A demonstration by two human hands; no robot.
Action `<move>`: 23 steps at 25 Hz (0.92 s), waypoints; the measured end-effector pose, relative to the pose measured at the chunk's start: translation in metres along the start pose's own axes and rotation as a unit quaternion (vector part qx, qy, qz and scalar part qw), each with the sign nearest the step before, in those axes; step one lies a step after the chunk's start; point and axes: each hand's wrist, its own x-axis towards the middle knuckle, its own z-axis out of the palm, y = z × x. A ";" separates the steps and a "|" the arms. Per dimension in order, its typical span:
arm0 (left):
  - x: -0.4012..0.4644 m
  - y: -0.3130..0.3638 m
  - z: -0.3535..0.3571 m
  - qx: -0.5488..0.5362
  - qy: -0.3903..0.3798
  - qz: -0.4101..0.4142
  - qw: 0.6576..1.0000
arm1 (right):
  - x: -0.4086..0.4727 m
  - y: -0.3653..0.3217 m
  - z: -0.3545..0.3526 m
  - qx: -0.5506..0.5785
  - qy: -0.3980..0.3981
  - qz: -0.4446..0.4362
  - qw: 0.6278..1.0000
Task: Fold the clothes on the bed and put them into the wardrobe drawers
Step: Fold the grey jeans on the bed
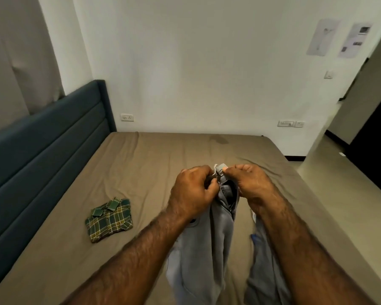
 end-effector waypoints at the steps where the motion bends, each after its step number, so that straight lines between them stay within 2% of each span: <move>1: -0.006 0.001 0.003 0.020 0.016 0.031 0.999 | -0.003 -0.002 -0.002 -0.012 0.001 -0.002 1.000; 6: -0.020 0.002 0.030 -0.015 0.058 0.067 0.996 | -0.008 0.013 -0.008 -0.189 0.067 -0.048 0.978; 12: -0.007 0.013 0.063 -0.005 0.053 0.056 0.997 | 0.004 0.011 -0.037 -0.184 0.043 -0.073 0.979; 14: 0.000 0.014 0.071 -0.057 0.061 0.019 0.996 | 0.014 0.016 -0.057 -0.109 -0.025 -0.072 0.991; 16: 0.012 0.017 0.080 -0.156 0.050 -0.040 0.986 | 0.026 0.017 -0.078 -0.010 -0.106 -0.042 0.993; 18: 0.026 0.031 0.094 -0.236 0.050 -0.118 0.963 | 0.045 0.017 -0.096 0.005 -0.139 -0.053 0.989; 23: 0.055 0.049 0.118 -0.339 0.066 -0.269 0.899 | 0.072 0.027 -0.105 -0.105 -0.053 -0.204 0.972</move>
